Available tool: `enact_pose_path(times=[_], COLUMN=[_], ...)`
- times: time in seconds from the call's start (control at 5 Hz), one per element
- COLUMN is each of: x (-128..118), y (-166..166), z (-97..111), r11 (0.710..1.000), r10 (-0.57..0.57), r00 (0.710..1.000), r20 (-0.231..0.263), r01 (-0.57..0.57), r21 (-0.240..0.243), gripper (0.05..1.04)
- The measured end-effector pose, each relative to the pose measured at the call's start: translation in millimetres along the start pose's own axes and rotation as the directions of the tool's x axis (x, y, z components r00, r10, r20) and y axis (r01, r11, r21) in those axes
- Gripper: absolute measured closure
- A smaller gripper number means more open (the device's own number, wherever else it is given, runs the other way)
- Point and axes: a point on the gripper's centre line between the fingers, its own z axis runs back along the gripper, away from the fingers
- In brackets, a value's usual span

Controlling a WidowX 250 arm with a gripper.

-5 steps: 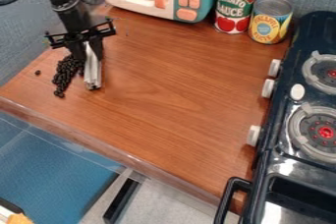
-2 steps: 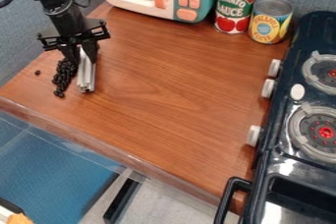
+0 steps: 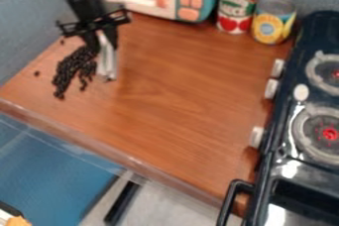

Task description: Sweep into pile

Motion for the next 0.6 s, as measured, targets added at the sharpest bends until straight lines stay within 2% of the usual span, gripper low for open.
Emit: enact_pose_path(times=[0.2,0.4,0.6], x=[-7.0,-24.2,-43.2], y=[-35.7,-78.8,-115.5], z=[-6.4,-14.1,-22.1], r11=[0.994,0.965,0.921], r10=[-0.105,-0.262,-0.389], r00=[0.994,0.965,0.92], r20=[-0.002,-0.019,-0.039], r01=[0.105,0.262,0.388], r21=[-0.008,-0.008,-0.037], gripper=[0.745,0.745,0.745])
